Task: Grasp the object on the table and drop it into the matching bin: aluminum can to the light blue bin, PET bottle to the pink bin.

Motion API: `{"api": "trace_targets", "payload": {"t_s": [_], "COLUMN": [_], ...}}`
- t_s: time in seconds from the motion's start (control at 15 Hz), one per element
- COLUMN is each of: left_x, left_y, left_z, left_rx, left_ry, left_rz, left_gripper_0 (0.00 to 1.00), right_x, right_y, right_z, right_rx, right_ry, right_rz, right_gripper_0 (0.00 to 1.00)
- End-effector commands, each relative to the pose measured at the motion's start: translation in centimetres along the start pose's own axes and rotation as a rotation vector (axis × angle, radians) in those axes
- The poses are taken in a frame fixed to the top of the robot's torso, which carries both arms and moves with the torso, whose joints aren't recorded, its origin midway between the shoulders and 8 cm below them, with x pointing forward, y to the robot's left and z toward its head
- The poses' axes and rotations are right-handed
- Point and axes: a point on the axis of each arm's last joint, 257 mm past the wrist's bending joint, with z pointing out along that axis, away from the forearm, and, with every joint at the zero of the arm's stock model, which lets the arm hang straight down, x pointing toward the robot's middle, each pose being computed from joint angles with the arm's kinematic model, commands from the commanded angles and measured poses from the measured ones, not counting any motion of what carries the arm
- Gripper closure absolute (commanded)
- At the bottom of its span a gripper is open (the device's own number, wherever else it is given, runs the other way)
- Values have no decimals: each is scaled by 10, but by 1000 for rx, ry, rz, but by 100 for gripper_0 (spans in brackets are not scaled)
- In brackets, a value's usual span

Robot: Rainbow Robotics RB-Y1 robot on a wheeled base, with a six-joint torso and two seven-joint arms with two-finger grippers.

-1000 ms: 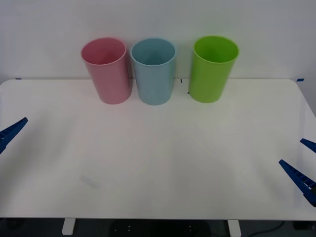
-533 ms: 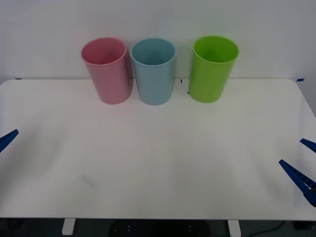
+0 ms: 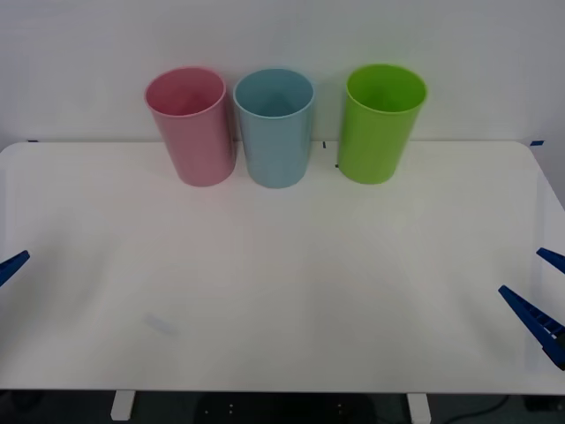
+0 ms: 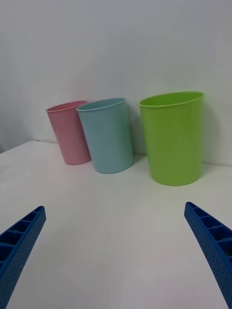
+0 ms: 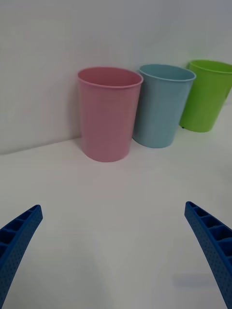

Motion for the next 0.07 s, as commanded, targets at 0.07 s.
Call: {"api": "trace_targets", "payload": {"t_s": [0.07], "left_x": [0], "left_y": [0], "left_z": [0], "left_rx": [0], "left_ry": [1], "left_rz": [-1], "left_gripper_0": [0], "right_x": [0], "right_y": [0], "right_z": [0], "right_rx": [0], "right_ry": [0], "right_rz": [0], "right_gripper_0": [0]}}
